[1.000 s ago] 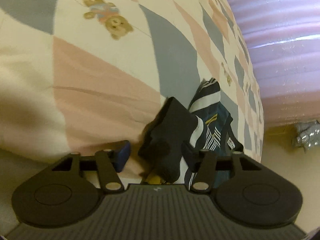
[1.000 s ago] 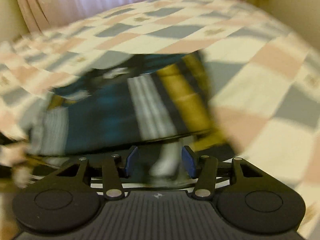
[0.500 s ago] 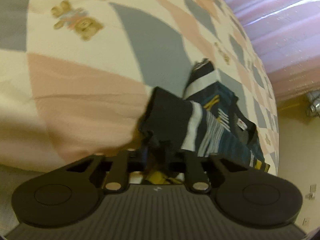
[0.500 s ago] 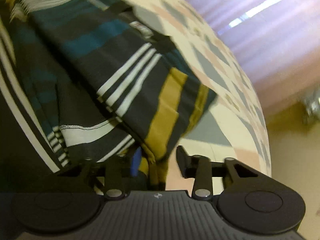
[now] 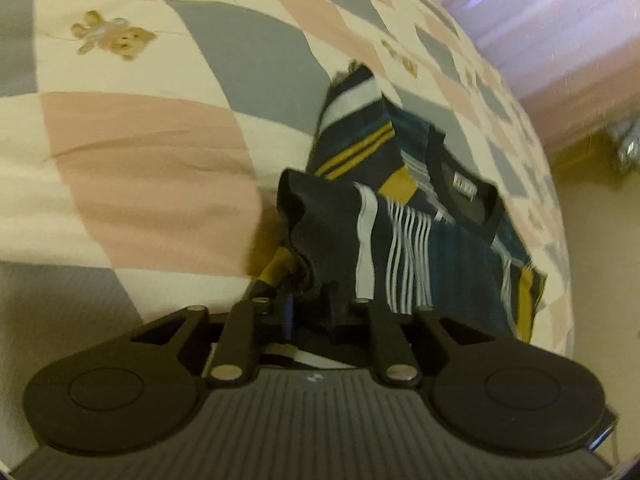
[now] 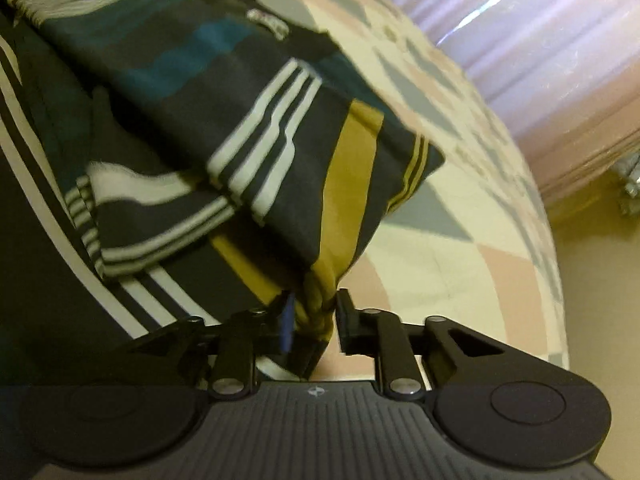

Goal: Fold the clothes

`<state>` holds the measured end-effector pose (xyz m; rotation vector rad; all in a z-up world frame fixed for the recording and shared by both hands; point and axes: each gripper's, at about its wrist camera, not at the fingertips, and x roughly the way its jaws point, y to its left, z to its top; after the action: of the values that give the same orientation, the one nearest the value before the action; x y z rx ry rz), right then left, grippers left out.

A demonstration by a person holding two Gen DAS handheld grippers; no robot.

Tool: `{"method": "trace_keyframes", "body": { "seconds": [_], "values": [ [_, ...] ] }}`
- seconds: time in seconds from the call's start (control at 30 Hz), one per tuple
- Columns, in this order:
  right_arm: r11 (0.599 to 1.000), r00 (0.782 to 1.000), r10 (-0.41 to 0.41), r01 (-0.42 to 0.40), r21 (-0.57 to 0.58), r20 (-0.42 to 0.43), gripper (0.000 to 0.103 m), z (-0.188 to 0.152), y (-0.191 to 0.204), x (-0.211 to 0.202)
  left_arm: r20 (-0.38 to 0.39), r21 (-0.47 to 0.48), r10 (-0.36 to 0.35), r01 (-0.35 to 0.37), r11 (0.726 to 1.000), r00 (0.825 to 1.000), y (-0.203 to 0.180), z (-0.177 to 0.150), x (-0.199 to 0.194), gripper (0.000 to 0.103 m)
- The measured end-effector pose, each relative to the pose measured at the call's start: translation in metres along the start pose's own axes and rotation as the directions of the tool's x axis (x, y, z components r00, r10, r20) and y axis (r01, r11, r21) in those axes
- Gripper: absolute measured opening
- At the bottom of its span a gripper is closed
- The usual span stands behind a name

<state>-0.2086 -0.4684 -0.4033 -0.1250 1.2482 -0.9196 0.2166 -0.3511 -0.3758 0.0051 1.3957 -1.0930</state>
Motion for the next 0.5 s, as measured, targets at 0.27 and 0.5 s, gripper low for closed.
{"method": "trace_keyframes", "body": {
  "seconds": [0.27,0.5],
  "values": [
    [0.935,0.977,0.204,-0.215,0.283,0.07,0.044,0.0,-0.056,-0.029,-0.018,-0.162,-0.046,0.043,0.986,0.999,0.015,0.008,0.017,0.04],
    [0.655,0.944,0.273,-0.323,0.683,0.185,0.043,0.01,-0.138,-0.015,0.02,-0.06,-0.051,0.052,0.997,0.999,-0.002,0.002,0.002,0.004]
  ]
}}
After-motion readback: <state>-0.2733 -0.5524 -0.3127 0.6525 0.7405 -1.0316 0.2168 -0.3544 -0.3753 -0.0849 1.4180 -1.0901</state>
